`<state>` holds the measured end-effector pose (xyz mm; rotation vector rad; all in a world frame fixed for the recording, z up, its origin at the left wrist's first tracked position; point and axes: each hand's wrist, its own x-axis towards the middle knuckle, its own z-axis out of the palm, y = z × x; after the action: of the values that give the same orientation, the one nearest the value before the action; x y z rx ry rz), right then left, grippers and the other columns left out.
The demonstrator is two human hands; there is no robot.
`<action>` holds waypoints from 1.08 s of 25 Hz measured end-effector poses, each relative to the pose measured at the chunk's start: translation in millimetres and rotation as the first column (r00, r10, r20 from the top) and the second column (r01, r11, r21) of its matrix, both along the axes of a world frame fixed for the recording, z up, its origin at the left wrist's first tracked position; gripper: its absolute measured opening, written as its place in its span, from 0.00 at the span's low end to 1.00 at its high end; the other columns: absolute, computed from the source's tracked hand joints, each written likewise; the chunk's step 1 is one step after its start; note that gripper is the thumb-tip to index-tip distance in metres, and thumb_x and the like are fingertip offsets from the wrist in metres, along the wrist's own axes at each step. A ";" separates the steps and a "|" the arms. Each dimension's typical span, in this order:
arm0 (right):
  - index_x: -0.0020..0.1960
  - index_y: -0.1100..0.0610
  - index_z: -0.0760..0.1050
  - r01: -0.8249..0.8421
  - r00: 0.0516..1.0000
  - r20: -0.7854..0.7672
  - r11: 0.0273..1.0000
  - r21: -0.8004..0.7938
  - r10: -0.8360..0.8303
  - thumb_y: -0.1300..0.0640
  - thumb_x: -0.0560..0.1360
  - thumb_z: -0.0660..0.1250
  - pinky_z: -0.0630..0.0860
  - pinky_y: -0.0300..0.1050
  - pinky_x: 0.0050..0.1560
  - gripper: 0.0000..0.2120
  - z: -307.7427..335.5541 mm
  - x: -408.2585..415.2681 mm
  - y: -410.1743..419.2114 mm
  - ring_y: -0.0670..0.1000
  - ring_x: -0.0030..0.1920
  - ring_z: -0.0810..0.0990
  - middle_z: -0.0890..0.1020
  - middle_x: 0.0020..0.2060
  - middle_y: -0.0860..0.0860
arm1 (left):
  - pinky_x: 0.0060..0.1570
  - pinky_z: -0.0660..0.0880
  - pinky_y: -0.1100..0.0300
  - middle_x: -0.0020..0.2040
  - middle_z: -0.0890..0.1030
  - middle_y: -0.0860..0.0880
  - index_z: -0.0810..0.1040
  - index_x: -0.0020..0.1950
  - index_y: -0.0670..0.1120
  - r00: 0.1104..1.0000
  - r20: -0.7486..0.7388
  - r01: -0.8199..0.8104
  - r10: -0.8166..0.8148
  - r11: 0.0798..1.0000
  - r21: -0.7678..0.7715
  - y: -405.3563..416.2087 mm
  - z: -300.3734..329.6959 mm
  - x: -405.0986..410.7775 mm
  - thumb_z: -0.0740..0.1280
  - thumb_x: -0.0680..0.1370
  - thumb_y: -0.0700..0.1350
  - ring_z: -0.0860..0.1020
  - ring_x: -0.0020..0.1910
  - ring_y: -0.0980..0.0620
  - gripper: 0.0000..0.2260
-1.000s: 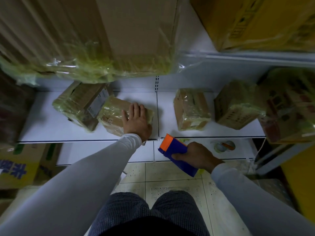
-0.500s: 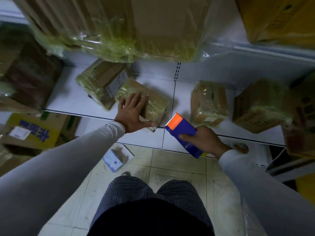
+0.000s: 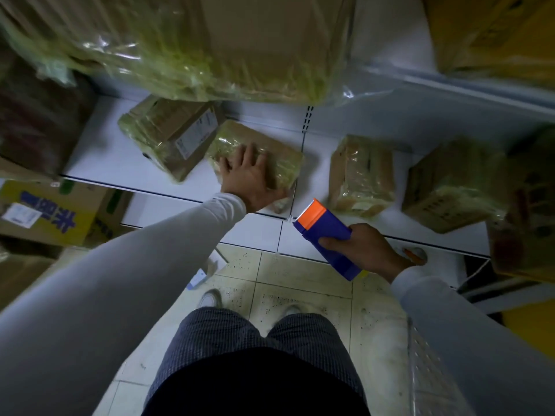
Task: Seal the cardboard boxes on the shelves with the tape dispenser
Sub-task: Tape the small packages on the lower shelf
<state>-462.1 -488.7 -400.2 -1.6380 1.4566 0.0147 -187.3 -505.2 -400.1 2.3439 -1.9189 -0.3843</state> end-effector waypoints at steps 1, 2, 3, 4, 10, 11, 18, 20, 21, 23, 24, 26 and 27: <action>0.42 0.61 0.80 0.006 1.000 0.010 1.000 0.002 -0.006 0.37 0.68 0.74 0.72 0.45 0.37 0.25 2.1 -0.5 0.0 0.58 0.40 0.83 0.84 0.37 0.57 | 0.69 0.48 0.35 0.78 0.53 0.44 0.59 0.75 0.49 0.999 -0.017 0.051 -0.051 0.999 0.001 0.6 1.7 6.1 0.66 0.66 0.69 0.49 0.77 0.43 0.44; 0.41 0.60 0.80 0.010 1.000 0.013 1.000 0.002 -0.010 0.37 0.68 0.74 0.71 0.45 0.36 0.24 4.1 -0.4 0.5 0.57 0.39 0.83 0.84 0.37 0.56 | 0.70 0.48 0.37 0.78 0.53 0.44 0.58 0.76 0.49 0.990 -0.044 0.131 -0.131 0.991 0.005 2.1 3.2 14.7 0.69 0.66 0.65 0.49 0.77 0.43 0.43; 0.39 0.58 0.80 0.012 1.000 0.011 1.000 0.001 -0.012 0.37 0.68 0.74 0.71 0.44 0.36 0.22 6.3 0.8 1.4 0.56 0.38 0.83 0.84 0.35 0.54 | 0.72 0.48 0.40 0.78 0.52 0.42 0.58 0.76 0.47 0.969 -0.075 0.237 -0.236 0.971 0.006 3.9 4.9 25.5 0.72 0.67 0.60 0.48 0.77 0.43 0.43; 0.38 0.56 0.79 0.015 1.000 0.010 1.000 0.001 -0.015 0.37 0.69 0.74 0.71 0.44 0.36 0.21 8.6 2.6 3.2 0.54 0.37 0.82 0.83 0.34 0.53 | 0.73 0.49 0.44 0.78 0.52 0.41 0.58 0.76 0.45 0.935 -0.099 0.344 -0.341 0.939 0.009 7.0 7.0 36.7 0.75 0.67 0.56 0.49 0.77 0.41 0.44; 0.44 0.54 0.82 -0.058 0.996 0.067 0.998 0.016 0.057 0.39 0.69 0.74 0.76 0.45 0.42 0.18 15.8 26.7 25.6 0.50 0.40 0.84 0.86 0.38 0.49 | 0.74 0.52 0.49 0.78 0.48 0.42 0.50 0.78 0.50 0.864 0.019 0.498 -0.503 0.859 0.118 7.5 8.2 71.2 0.73 0.70 0.55 0.47 0.77 0.42 0.44; 0.44 0.55 0.82 -0.051 0.996 0.068 0.999 0.014 0.050 0.39 0.69 0.74 0.76 0.45 0.41 0.18 17.4 30.9 29.8 0.51 0.40 0.84 0.86 0.39 0.50 | 0.74 0.52 0.50 0.78 0.48 0.41 0.48 0.78 0.50 0.859 0.050 0.499 -0.509 0.856 0.136 5.1 9.4 70.3 0.71 0.70 0.55 0.47 0.77 0.42 0.44; 0.44 0.58 0.81 -0.011 0.997 0.070 1.000 -0.022 0.012 0.42 0.69 0.76 0.74 0.41 0.37 0.18 42.1 49.9 50.9 0.52 0.38 0.83 0.85 0.38 0.52 | 0.71 0.61 0.55 0.76 0.57 0.41 0.58 0.76 0.45 0.854 -0.222 0.472 -0.471 0.880 -0.052 22.9 29.2 64.6 0.71 0.71 0.43 0.58 0.74 0.42 0.37; 0.45 0.57 0.81 -0.039 0.995 0.087 0.999 -0.031 0.041 0.44 0.69 0.76 0.76 0.45 0.40 0.16 55.4 54.2 52.7 0.53 0.40 0.84 0.85 0.39 0.52 | 0.66 0.63 0.57 0.71 0.67 0.40 0.67 0.71 0.41 0.819 -0.295 0.452 -0.493 0.870 -0.199 35.9 35.2 63.7 0.68 0.75 0.40 0.66 0.69 0.41 0.25; 0.46 0.55 0.80 -0.056 0.993 0.100 0.998 -0.035 0.059 0.46 0.69 0.77 0.77 0.46 0.42 0.15 61.6 56.9 52.5 0.53 0.41 0.84 0.85 0.40 0.52 | 0.63 0.65 0.58 0.67 0.71 0.40 0.70 0.69 0.40 0.808 -0.330 0.425 -0.488 0.871 -0.247 42.8 37.4 63.2 0.66 0.76 0.39 0.70 0.65 0.41 0.21; 0.47 0.54 0.79 -0.072 0.988 0.131 0.997 -0.031 0.076 0.47 0.68 0.78 0.79 0.51 0.46 0.14 70.5 62.6 49.3 0.55 0.43 0.84 0.85 0.42 0.53 | 0.56 0.70 0.61 0.58 0.77 0.40 0.73 0.65 0.38 0.756 -0.508 0.331 -0.413 0.910 -0.249 54.3 42.3 60.7 0.64 0.78 0.38 0.75 0.55 0.44 0.15; 0.48 0.55 0.79 -0.075 0.986 0.144 0.997 -0.027 0.078 0.48 0.68 0.78 0.80 0.53 0.47 0.15 73.2 65.6 47.3 0.55 0.44 0.84 0.85 0.43 0.53 | 0.53 0.72 0.63 0.54 0.77 0.41 0.73 0.63 0.38 0.688 -0.643 0.288 -0.338 0.940 -0.186 59.0 46.3 59.4 0.63 0.79 0.37 0.76 0.52 0.46 0.13; 0.51 0.55 0.79 -0.094 0.982 0.165 0.995 -0.021 0.096 0.48 0.67 0.78 0.81 0.52 0.48 0.17 77.3 70.7 42.9 0.53 0.45 0.85 0.85 0.44 0.53 | 0.52 0.73 0.64 0.50 0.77 0.43 0.72 0.63 0.39 0.505 -0.851 0.300 -0.145 0.954 0.015 64.6 52.7 58.3 0.60 0.80 0.36 0.75 0.49 0.49 0.12; 0.51 0.54 0.79 -0.120 0.978 0.167 0.993 -0.021 0.122 0.48 0.67 0.78 0.81 0.49 0.47 0.17 78.6 72.7 41.2 0.52 0.45 0.85 0.85 0.44 0.51 | 0.52 0.73 0.60 0.50 0.77 0.44 0.72 0.63 0.41 0.441 -0.896 0.324 -0.062 0.941 0.094 67.7 53.5 58.5 0.59 0.81 0.36 0.75 0.49 0.50 0.11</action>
<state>-389.3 -447.6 -321.7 -1.6921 1.2304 -0.0614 -128.9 -437.5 -346.5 1.3947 -1.5698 -1.5961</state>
